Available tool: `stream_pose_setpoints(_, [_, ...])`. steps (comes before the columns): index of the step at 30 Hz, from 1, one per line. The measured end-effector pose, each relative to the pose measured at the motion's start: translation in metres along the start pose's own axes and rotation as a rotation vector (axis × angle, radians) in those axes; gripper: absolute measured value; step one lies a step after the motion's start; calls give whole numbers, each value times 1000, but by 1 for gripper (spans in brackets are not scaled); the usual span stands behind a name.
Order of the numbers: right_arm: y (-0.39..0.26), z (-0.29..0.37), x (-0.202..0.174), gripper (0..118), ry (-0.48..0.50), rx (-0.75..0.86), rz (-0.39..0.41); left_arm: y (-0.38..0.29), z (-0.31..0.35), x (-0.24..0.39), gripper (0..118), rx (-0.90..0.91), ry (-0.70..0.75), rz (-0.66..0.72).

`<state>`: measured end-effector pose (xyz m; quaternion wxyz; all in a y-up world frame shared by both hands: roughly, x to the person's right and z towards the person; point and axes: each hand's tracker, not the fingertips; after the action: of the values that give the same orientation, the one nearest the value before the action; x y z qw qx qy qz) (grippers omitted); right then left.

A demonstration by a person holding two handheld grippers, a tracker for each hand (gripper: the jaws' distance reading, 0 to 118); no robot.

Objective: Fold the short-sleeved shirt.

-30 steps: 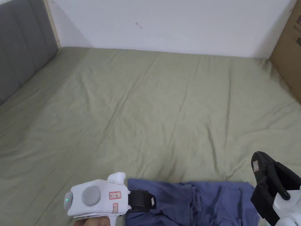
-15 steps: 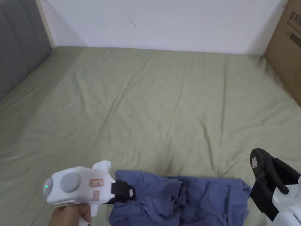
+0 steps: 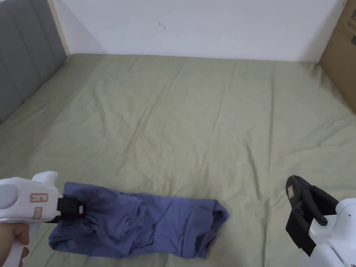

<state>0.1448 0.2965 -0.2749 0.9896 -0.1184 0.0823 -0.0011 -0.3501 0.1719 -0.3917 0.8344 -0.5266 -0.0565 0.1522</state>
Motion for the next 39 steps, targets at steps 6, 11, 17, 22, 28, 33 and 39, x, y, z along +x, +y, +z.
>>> stream_pose_setpoints(6, [-3,-2,-4,0,16,-18,10,-1,2,55,21,54,-11,-98])
stream_pose_setpoints(11, [-6,-2,1,0,15,-28,1,-2,5,115,21,110,-4,-204])
stream_pose_setpoints(17, [-9,-4,9,0,9,-45,-30,0,-22,180,21,78,-132,-226])
stream_pose_setpoints(22, [-12,-4,14,0,-2,-50,-39,-9,-66,230,21,32,-125,-240])
stream_pose_setpoints(28, [-14,-5,18,0,-15,-62,-36,-23,-108,258,21,-45,-76,-275])
stream_pose_setpoints(33, [-15,-8,20,0,-15,-70,-56,-29,-128,260,35,-46,-89,-264])
stream_pose_setpoints(39, [-12,-6,19,0,-19,-61,-36,-32,-83,251,69,38,-229,-256])
